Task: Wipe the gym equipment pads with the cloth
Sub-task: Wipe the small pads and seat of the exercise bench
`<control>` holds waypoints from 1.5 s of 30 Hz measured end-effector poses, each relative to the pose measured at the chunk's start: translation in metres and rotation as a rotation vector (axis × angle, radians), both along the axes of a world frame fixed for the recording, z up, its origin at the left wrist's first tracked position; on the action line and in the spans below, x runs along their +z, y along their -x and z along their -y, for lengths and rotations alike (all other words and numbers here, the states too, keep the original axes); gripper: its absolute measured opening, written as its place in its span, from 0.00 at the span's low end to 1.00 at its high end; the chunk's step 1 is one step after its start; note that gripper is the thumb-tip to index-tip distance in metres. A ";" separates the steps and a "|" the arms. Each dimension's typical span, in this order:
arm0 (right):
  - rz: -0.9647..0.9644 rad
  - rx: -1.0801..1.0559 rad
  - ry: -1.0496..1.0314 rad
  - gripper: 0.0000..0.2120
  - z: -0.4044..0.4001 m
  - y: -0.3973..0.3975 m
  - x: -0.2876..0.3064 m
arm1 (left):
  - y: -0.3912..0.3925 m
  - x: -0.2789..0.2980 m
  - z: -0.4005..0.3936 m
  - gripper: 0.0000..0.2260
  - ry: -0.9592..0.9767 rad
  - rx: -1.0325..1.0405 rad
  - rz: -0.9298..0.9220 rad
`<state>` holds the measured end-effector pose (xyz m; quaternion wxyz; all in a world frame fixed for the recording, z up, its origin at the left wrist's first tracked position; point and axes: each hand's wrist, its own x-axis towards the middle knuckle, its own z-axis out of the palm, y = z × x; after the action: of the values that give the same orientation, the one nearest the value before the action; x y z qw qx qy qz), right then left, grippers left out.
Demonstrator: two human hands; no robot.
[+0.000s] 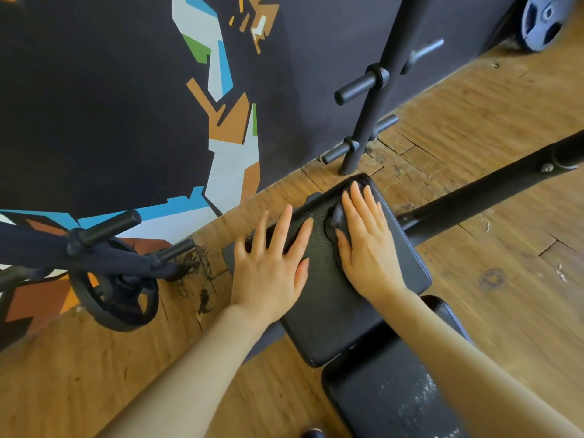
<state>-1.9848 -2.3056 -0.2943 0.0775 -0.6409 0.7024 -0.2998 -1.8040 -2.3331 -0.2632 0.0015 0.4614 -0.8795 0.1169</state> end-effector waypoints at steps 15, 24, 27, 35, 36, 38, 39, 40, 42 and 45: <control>0.052 -0.091 0.033 0.29 0.011 0.008 0.004 | 0.002 -0.003 0.002 0.28 0.001 -0.026 0.008; 0.028 -0.039 0.056 0.29 -0.027 0.004 -0.013 | 0.004 -0.001 0.000 0.28 -0.009 -0.007 0.000; 0.034 -0.066 0.126 0.25 0.013 0.009 0.004 | 0.004 -0.001 0.002 0.27 0.006 -0.009 0.011; 0.076 -0.071 0.107 0.31 -0.055 0.018 -0.031 | 0.004 0.000 0.000 0.27 0.004 -0.009 0.022; 0.070 -0.067 0.112 0.31 -0.053 0.021 -0.031 | 0.004 0.000 0.000 0.27 0.005 -0.008 0.017; 0.067 -0.066 0.121 0.28 -0.039 0.022 -0.026 | 0.005 0.000 0.000 0.27 0.004 -0.005 0.007; 0.067 -0.066 0.123 0.25 -0.032 0.021 -0.022 | 0.005 0.000 0.000 0.27 0.002 -0.006 0.007; 0.065 -0.067 0.129 0.24 -0.026 0.021 -0.019 | 0.005 0.000 0.000 0.28 0.003 -0.008 0.009; 0.066 -0.070 0.130 0.24 -0.024 0.021 -0.018 | 0.004 0.001 0.002 0.28 0.005 -0.007 0.018; 0.111 -0.117 0.097 0.29 -0.055 0.025 -0.035 | 0.005 0.001 0.002 0.28 0.013 -0.012 0.028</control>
<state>-2.0102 -2.2502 -0.3296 0.0676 -0.5840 0.7180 -0.3727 -1.8089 -2.3350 -0.2622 -0.0071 0.4544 -0.8813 0.1292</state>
